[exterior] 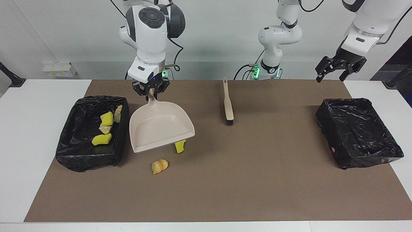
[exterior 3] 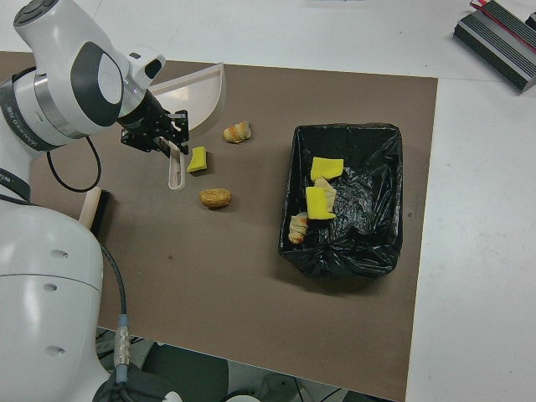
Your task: Sweep and dump trash in bin
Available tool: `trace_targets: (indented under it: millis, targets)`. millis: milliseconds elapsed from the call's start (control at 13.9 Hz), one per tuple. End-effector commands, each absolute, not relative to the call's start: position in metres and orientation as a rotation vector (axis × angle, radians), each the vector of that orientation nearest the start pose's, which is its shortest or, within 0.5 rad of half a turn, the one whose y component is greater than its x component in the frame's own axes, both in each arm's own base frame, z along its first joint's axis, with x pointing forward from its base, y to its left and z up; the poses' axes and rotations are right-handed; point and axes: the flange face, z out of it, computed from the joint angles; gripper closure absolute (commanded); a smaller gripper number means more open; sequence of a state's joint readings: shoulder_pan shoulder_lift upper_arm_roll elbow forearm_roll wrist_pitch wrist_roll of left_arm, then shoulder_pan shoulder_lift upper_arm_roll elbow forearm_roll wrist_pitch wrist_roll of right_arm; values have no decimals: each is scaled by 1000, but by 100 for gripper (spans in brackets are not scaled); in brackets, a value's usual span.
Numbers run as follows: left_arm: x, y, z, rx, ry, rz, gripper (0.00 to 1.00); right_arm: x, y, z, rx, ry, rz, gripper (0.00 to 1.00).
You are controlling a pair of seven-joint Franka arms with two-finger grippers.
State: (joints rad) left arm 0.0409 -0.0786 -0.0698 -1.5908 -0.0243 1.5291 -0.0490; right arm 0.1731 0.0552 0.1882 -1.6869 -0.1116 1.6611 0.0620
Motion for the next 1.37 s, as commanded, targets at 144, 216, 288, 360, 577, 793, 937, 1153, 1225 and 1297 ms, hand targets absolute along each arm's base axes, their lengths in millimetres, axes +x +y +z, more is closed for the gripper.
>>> trace_targets:
  millis: [144, 216, 288, 360, 577, 793, 937, 1153, 1225, 1297]
  targets:
    - [520, -16, 651, -3146, -21, -11, 0, 564, 268, 525, -3155, -467, 32, 100]
    - [520, -16, 651, -3146, -21, -14, 0, 574, 281, 519, -3145, -439, -1, 100]
    - [520, -16, 651, -3146, -21, -14, 0, 585, 287, 517, -3137, -404, -12, 100]
    - [520, -15, 651, -3146, -21, -14, 0, 593, 298, 514, -3131, -392, -24, 100]
    - [520, -13, 650, -3146, -26, -12, 0, 603, 327, 490, -3138, -324, -6, 100]
    - [520, -13, 650, -3146, -24, -9, 0, 604, 334, 477, -3136, -338, -4, 100]
    - [520, -13, 648, -3146, -24, -7, 0, 606, 336, 471, -3134, -338, -3, 100]
    - [521, -13, 646, -3146, -24, -9, 0, 605, 339, 471, -3129, -340, -13, 100]
    - [521, -13, 646, -3146, -26, -9, 0, 606, 339, 470, -3129, -340, -12, 100]
    - [521, -13, 646, -3146, -26, -9, 0, 606, 338, 470, -3128, -337, -11, 100]
